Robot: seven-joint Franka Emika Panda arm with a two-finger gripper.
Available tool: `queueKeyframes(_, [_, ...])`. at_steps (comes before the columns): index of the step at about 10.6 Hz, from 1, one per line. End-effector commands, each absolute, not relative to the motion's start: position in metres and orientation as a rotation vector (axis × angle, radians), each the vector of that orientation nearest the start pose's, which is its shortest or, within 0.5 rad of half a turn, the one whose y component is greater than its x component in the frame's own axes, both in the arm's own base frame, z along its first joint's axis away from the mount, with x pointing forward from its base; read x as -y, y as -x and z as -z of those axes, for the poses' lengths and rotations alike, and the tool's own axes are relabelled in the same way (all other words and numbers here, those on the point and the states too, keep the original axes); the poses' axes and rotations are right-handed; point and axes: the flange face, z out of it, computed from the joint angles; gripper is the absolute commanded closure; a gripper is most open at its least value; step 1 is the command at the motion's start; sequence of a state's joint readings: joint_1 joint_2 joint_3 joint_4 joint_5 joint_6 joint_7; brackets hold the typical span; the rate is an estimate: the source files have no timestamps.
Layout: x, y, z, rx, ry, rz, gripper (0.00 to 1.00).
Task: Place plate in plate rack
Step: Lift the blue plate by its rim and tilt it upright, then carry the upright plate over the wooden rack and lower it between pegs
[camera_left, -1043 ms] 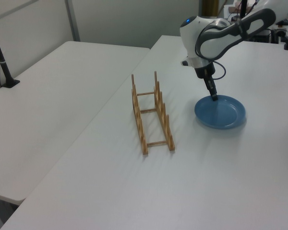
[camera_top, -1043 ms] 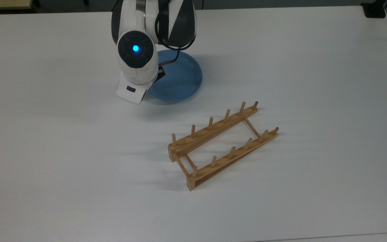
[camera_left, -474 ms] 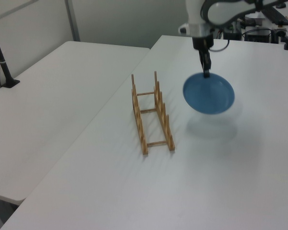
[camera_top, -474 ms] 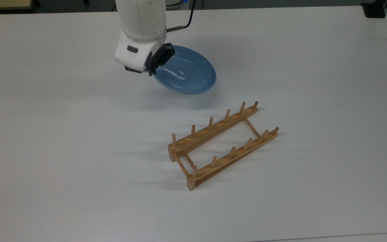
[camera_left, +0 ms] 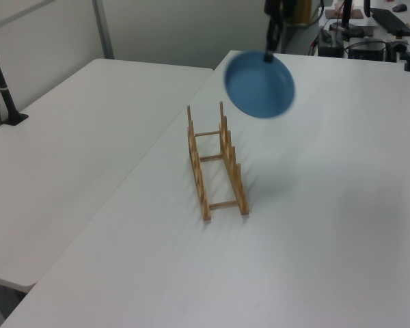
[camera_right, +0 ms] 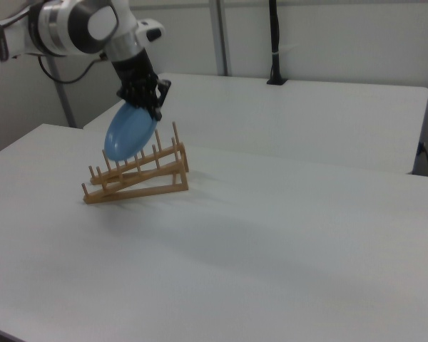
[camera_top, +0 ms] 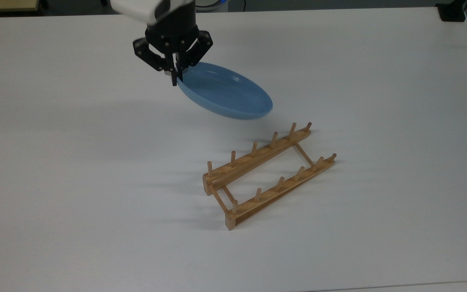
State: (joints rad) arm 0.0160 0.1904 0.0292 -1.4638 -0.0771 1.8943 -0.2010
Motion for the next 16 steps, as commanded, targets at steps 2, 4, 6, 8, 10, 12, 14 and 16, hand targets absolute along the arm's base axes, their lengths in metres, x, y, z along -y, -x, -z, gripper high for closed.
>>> queueKeyframes(2, [-0.104,-0.644,-0.613,0.161,3.403,0.75,1.0])
queueKeyframes(4, [-0.137,-0.649,-0.595,0.056,3.483,0.867,1.0])
queueKeyframes(6, [-0.166,-0.652,-0.578,0.054,3.561,1.001,1.0])
queueKeyframes(8, [-0.166,-0.656,-0.573,0.002,3.596,1.113,1.0])
queueKeyframes(10, [-0.164,-0.662,-0.559,0.017,3.62,1.092,1.0])
queueKeyframes(12, [-0.163,-0.663,-0.556,0.021,3.628,1.086,1.0])
queueKeyframes(14, [-0.169,-0.668,-0.537,0.058,3.643,1.05,1.0])
queueKeyframes(16, [-0.176,-0.667,-0.53,0.087,3.644,1.036,1.0])
